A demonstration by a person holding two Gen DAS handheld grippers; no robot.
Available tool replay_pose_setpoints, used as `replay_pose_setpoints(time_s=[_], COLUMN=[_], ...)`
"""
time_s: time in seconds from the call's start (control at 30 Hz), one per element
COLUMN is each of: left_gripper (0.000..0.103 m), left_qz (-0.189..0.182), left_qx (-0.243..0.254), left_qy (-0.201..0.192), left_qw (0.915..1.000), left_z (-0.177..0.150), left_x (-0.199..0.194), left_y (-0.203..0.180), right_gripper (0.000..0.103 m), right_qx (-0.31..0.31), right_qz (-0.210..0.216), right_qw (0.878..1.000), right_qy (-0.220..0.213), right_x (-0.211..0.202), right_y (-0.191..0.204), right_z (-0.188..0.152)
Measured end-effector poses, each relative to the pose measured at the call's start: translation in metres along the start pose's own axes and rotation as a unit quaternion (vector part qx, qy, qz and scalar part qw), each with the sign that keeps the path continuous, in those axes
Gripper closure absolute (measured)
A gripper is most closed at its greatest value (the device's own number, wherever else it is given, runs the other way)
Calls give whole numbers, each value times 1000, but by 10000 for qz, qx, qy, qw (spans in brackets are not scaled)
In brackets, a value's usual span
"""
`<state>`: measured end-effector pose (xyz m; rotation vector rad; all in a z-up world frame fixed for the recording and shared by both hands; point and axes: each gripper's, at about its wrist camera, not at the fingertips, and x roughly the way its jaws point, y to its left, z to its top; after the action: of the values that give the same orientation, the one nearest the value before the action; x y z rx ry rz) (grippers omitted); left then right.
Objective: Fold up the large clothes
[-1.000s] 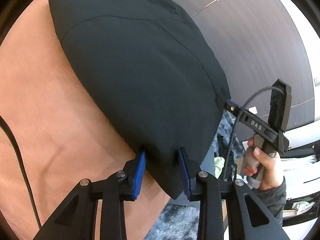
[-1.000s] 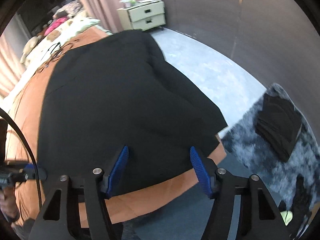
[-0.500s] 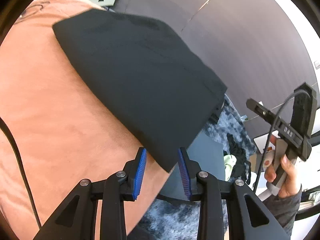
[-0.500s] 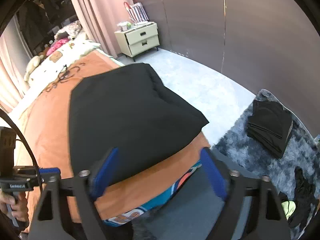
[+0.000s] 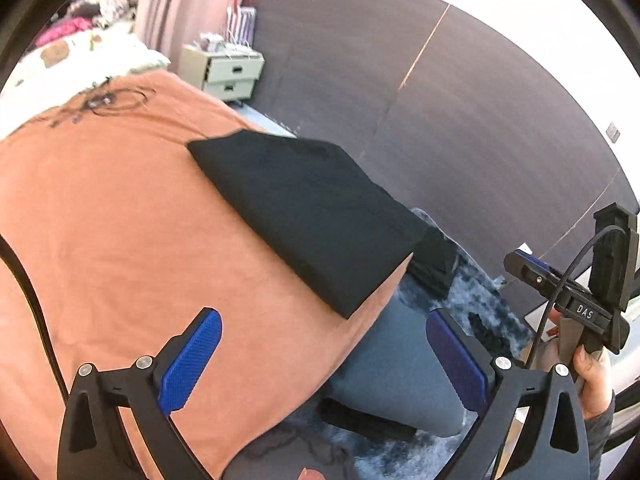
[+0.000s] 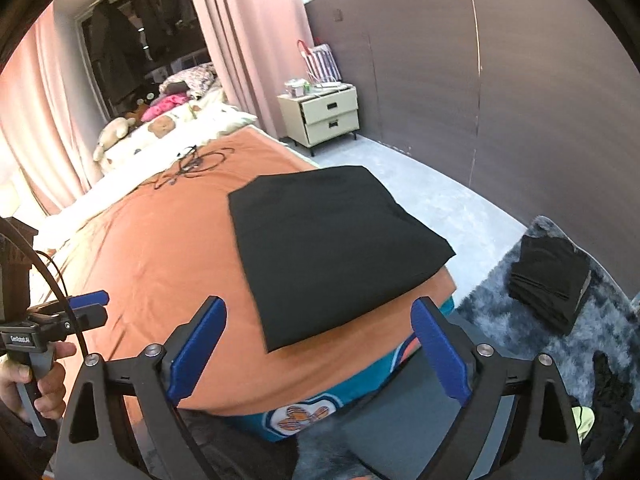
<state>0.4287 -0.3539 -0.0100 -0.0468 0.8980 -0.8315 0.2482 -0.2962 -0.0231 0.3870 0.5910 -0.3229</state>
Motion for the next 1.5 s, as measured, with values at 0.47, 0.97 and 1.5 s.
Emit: replay_pose_setpoints(time_s=[0.47, 0.97, 1.5], left_gripper=[0, 0, 0], left_qz=[502, 1195, 2172], left_qx=[-43, -144, -294], left_qy=[-821, -1611, -2103], left_qw=[9953, 9796, 9528], left_z=[-67, -153, -242], left_x=[-126, -232, -299], left_y=[0, 17, 46], right_gripper=[10, 10, 10], right_qx=[-377, -987, -1142], right_qz=[376, 922, 1002], right_qw=[9972, 9855, 9847], right_qy=[-526, -1026, -852], right_x=[-63, -91, -58], right_y=[30, 61, 80], right_z=[-69, -123, -180])
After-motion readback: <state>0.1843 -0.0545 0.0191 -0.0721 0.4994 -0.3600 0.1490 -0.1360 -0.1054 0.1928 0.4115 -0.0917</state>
